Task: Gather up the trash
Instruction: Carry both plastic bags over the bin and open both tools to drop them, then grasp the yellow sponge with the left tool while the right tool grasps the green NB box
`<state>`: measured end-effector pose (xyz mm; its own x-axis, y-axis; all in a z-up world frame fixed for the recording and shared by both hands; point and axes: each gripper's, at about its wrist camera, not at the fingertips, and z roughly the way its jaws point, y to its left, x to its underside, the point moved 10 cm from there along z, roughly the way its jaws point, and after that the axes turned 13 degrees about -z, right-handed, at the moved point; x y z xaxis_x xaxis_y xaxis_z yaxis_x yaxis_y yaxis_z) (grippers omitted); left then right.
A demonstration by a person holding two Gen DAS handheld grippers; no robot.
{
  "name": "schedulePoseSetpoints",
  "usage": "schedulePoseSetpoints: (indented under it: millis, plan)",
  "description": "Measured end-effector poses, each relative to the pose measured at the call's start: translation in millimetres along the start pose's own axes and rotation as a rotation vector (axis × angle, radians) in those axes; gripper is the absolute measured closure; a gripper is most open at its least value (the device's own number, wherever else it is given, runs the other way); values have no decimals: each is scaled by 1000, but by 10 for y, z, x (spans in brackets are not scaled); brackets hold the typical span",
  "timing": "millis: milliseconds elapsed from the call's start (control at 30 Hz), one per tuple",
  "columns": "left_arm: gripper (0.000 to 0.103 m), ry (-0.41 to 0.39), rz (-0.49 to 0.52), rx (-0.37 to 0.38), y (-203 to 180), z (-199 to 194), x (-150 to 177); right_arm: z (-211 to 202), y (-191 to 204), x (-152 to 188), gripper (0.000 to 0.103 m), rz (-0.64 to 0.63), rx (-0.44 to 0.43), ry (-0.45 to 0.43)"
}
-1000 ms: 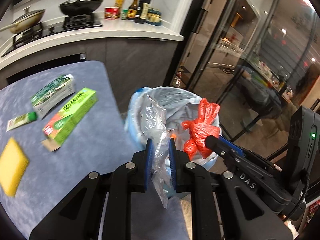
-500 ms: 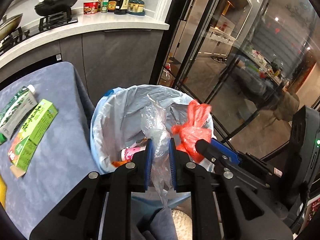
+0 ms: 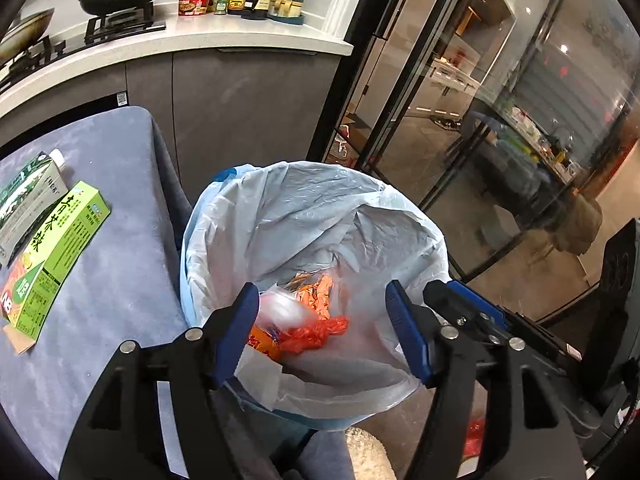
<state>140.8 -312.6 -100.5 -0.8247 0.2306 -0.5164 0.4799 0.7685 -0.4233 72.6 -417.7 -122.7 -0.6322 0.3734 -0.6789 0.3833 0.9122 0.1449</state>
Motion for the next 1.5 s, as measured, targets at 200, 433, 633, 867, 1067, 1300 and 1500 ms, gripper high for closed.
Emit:
schedulePoseSetpoints:
  millis: [200, 433, 633, 867, 1067, 1300, 1500]
  plan:
    - [41, -12, -12, -12, 89, -95, -3, -64, 114, 4, 77, -14, -8, -8]
    - [39, -43, -38, -31, 269, -318, -18, -152, 315, -12, 77, -41, -26, -18]
    - [39, -71, -70, -56, 465, -524, -38, -242, 571, 3, 73, -71, -46, -26]
    - [31, -111, -95, -98, 768, -825, -1, -323, 945, 26, 69, -117, -80, -32]
    - [14, -158, -137, -175, 1252, -1153, 63, -355, 1286, 90, 64, -156, -114, -25]
    - [10, -185, -227, -302, 2075, -1520, 204, -356, 1692, 215, 64, -202, -148, -7]
    - [10, -199, -296, -435, 2841, -1856, 424, -332, 2081, 350, 64, -248, -183, 18]
